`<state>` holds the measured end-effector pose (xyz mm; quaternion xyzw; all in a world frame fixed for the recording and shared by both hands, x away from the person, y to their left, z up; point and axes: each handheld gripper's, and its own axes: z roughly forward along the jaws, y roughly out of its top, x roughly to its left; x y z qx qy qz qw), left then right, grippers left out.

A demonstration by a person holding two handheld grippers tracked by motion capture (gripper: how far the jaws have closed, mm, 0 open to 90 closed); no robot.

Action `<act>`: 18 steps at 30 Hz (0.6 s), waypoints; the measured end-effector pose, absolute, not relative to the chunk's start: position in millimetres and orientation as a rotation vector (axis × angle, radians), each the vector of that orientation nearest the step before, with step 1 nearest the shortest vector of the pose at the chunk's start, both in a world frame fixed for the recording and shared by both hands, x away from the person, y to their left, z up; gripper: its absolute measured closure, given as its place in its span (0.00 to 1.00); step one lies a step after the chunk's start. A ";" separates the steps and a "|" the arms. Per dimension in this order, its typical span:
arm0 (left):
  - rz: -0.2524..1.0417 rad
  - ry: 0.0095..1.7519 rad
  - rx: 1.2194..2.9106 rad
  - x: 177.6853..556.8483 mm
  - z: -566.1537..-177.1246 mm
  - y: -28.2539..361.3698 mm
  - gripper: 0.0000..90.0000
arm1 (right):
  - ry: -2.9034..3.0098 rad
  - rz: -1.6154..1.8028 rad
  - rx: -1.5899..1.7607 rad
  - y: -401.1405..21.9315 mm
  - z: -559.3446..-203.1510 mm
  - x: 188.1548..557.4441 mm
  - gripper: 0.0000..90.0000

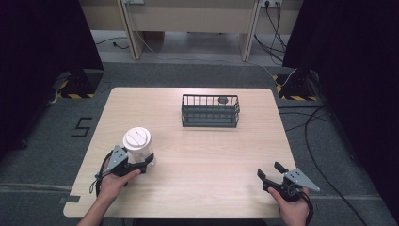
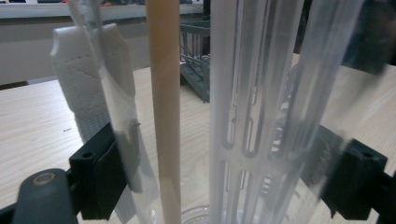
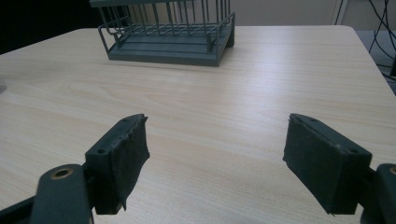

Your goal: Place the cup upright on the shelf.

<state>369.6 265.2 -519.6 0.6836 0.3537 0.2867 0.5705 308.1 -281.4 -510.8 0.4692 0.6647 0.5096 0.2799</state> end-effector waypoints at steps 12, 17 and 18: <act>0.661 0.862 1.586 368.8 -515.4 267.7 0.19 | 1.793 1.366 1.262 -280.3 -512.3 308.7 0.24; 0.683 0.860 1.588 369.3 -506.8 266.3 0.19 | 1.792 1.368 1.266 -280.6 -512.3 308.8 0.24; 0.683 0.861 1.589 370.0 -505.1 265.3 0.19 | 1.791 1.369 1.270 -280.3 -512.2 308.5 0.24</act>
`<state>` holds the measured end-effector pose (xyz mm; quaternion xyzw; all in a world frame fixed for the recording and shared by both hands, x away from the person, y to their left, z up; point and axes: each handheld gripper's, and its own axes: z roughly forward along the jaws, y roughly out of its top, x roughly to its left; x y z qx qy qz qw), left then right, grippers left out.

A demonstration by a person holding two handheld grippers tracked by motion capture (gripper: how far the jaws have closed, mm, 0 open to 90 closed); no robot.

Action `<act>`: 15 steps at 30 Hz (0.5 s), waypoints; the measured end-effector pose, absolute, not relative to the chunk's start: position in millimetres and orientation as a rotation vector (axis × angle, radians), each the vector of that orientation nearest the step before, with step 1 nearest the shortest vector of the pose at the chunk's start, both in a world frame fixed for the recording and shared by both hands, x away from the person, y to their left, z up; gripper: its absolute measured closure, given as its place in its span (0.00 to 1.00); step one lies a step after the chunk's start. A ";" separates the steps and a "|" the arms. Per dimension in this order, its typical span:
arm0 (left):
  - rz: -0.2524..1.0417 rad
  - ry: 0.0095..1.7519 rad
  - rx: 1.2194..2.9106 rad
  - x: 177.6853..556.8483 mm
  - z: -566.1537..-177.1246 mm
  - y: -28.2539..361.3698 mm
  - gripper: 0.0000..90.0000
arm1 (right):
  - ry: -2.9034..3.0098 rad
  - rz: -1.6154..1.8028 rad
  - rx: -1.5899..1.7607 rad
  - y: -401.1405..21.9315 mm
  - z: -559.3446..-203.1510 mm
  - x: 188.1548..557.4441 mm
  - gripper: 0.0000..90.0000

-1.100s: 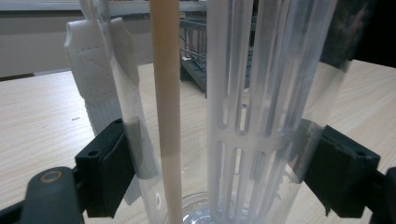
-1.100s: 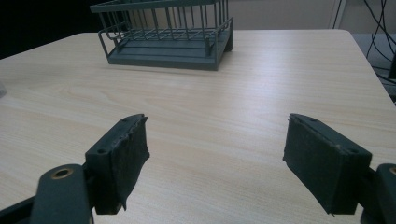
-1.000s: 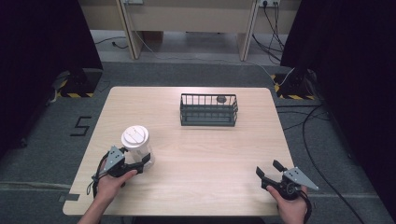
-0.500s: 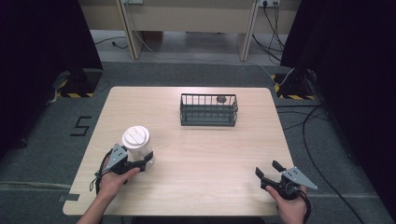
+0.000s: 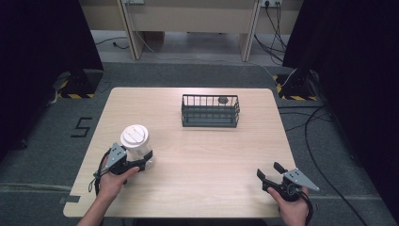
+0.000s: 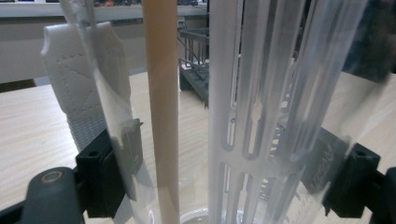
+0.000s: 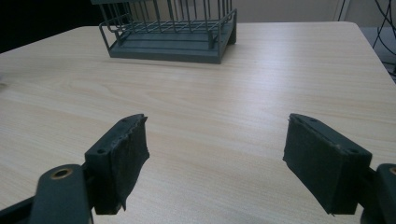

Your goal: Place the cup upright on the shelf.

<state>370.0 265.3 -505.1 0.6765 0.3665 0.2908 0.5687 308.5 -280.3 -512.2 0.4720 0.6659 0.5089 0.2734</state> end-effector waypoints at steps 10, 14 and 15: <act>0.691 0.835 1.607 381.2 -489.0 251.8 0.19 | 1.786 1.374 1.265 -280.9 -512.4 308.8 0.25; 0.690 0.837 1.611 386.0 -483.4 246.9 0.19 | 1.786 1.375 1.265 -280.7 -512.4 308.8 0.25; 0.692 0.835 1.613 387.6 -481.8 245.3 0.19 | 1.785 1.375 1.264 -280.7 -512.4 308.9 0.25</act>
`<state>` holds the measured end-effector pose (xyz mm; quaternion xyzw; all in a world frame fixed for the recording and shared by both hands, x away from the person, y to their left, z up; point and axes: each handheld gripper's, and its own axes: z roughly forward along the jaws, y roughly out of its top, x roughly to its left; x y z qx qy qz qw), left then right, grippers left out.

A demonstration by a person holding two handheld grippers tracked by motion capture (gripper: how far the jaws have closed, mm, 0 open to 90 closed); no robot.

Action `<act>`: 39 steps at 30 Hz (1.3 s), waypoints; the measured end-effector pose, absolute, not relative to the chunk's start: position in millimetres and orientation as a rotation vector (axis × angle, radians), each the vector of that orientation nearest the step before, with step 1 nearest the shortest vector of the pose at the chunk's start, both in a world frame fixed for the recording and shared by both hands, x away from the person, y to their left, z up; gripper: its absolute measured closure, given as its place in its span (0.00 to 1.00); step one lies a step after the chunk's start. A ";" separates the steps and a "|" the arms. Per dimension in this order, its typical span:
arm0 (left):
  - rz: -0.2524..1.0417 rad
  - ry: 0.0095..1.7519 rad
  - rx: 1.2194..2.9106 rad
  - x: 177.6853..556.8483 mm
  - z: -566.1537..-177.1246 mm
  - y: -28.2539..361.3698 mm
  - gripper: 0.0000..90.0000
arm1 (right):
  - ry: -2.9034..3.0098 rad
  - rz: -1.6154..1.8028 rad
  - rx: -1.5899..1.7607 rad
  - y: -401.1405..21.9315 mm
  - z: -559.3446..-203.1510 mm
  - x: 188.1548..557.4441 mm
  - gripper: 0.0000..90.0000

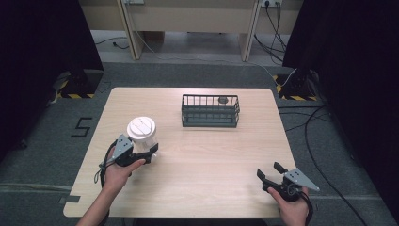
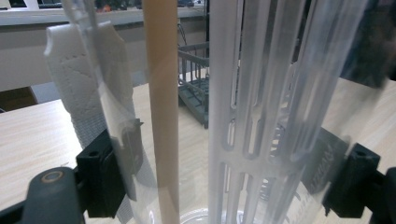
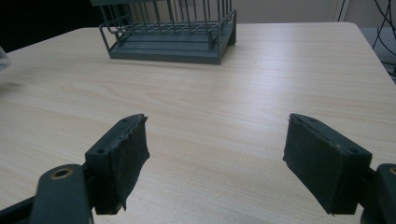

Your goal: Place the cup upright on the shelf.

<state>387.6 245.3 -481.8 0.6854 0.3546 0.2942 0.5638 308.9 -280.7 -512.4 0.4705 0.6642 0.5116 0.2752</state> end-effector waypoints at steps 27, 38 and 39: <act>0.653 0.785 1.662 426.5 -453.6 194.0 0.19 | 1.776 1.380 1.274 -281.5 -513.2 309.5 0.25; 0.648 0.765 1.656 441.7 -442.8 174.1 0.19 | 1.764 1.377 1.262 -282.5 -513.3 309.7 0.24; 0.648 0.763 1.657 443.0 -441.8 172.5 0.19 | 1.764 1.377 1.261 -282.6 -513.3 309.7 0.25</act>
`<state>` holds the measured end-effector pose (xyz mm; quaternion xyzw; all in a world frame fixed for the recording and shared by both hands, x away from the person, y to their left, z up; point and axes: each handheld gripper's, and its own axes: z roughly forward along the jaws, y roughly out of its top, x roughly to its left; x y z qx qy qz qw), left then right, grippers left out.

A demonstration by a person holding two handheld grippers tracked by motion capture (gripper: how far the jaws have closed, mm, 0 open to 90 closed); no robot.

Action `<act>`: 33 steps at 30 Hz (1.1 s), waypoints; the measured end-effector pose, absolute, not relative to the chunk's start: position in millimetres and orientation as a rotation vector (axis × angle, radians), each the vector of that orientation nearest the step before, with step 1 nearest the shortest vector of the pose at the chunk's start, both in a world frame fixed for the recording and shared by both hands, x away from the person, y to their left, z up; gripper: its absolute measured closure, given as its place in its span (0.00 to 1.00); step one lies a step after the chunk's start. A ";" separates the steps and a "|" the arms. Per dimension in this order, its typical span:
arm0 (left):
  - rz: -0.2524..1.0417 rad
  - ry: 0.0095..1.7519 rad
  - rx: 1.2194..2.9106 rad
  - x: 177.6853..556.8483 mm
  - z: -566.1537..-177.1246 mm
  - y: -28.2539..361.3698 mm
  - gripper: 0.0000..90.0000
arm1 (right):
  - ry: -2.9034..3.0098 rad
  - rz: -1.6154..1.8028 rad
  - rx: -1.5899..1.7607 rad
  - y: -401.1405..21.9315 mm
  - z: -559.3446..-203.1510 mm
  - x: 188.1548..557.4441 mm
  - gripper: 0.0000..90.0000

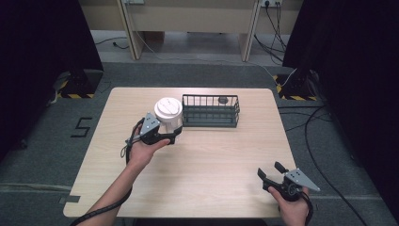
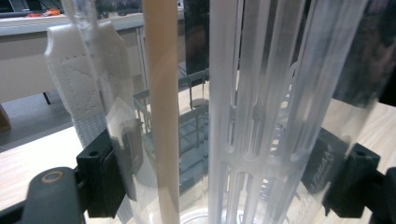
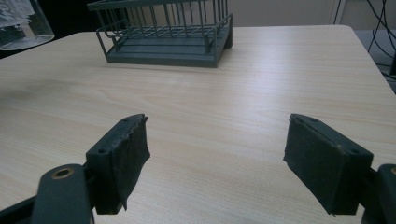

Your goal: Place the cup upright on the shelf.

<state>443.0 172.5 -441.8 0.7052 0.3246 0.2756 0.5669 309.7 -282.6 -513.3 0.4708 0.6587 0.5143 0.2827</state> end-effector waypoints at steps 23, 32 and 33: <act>0.645 0.726 1.659 472.2 -413.0 142.7 0.19 | 1.759 1.385 1.265 -282.8 -513.5 310.0 0.24; 0.653 0.712 1.658 482.3 -406.2 130.2 0.19 | 1.758 1.389 1.264 -282.7 -513.7 310.2 0.24; 0.653 0.710 1.657 483.0 -405.4 128.8 0.19 | 1.759 1.390 1.264 -282.7 -513.7 310.2 0.24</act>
